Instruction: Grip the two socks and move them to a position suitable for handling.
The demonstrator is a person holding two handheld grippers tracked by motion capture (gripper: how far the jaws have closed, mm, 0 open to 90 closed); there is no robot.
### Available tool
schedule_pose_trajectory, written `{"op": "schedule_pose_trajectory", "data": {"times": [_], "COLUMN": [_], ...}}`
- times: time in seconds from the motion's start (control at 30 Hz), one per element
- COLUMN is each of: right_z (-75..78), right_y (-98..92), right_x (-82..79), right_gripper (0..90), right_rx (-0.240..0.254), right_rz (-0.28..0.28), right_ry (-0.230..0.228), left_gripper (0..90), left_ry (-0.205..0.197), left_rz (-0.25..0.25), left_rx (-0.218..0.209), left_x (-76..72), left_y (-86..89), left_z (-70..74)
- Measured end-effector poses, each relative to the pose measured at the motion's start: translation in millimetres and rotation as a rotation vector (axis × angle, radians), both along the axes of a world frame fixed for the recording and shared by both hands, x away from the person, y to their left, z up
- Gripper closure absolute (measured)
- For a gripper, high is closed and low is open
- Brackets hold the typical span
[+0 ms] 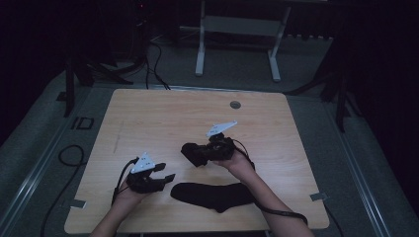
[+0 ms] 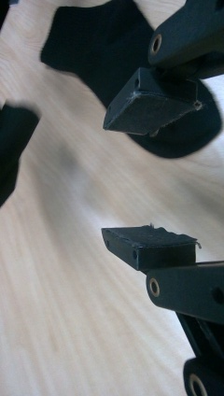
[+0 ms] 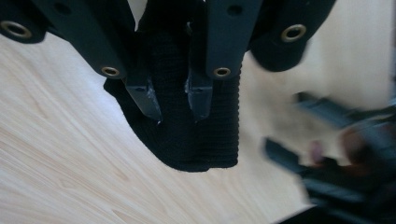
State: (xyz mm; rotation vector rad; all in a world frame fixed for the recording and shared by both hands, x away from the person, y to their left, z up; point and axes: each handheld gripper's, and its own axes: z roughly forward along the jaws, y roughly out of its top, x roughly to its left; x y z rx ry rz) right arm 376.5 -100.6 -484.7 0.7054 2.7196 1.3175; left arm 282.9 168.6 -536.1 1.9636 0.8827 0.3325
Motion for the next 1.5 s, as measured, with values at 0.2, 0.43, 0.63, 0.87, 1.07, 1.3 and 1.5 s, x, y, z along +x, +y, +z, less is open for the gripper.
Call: {"op": "schedule_pose_trajectory", "data": {"times": [0.2, 0.43, 0.63, 0.87, 1.07, 1.3, 1.5], "right_z": [7.0, 6.7, 4.2, 5.6, 7.7, 19.1, 28.9], "right_y": [-7.8, -11.8, -11.9, -16.8, -28.7, -57.5, -83.0], "right_x": [-25.3, -34.5, -35.2, -34.4, -33.4, -27.3, -23.6], "right_gripper": [77.2, 76.9, 76.7, 76.4, 76.2, 79.5, 79.4], "right_rx": [0.028, 0.029, 0.015, 0.027, 0.057, 0.123, 0.143], "right_rz": [0.063, 0.088, 0.088, 0.078, 0.05, -0.054, -0.111], "right_ry": [-0.002, -0.006, -0.013, -0.019, -0.019, -0.042, -0.061], "left_gripper": [43.7, 47.1, 60.2, 86.8, 87.8, 87.8, 87.8], "left_ry": [-0.031, -0.04, -0.044, -0.048, -0.049, -0.026, -0.024], "left_rz": [-0.063, -0.128, -0.162, -0.147, -0.138, -0.088, -0.064], "left_rx": [-0.029, -0.051, -0.057, -0.035, -0.013, 0.005, 0.004], "left_x": [6.7, 10.5, 11.4, 11.5, 10.6, 13.9, 14.2], "left_y": [-16.0, -29.2, -34.0, -41.4, -45.2, -33.8, -26.6], "left_z": [12.7, 19.1, 22.0, 23.3, 29.4, 27.2, 29.3]}}
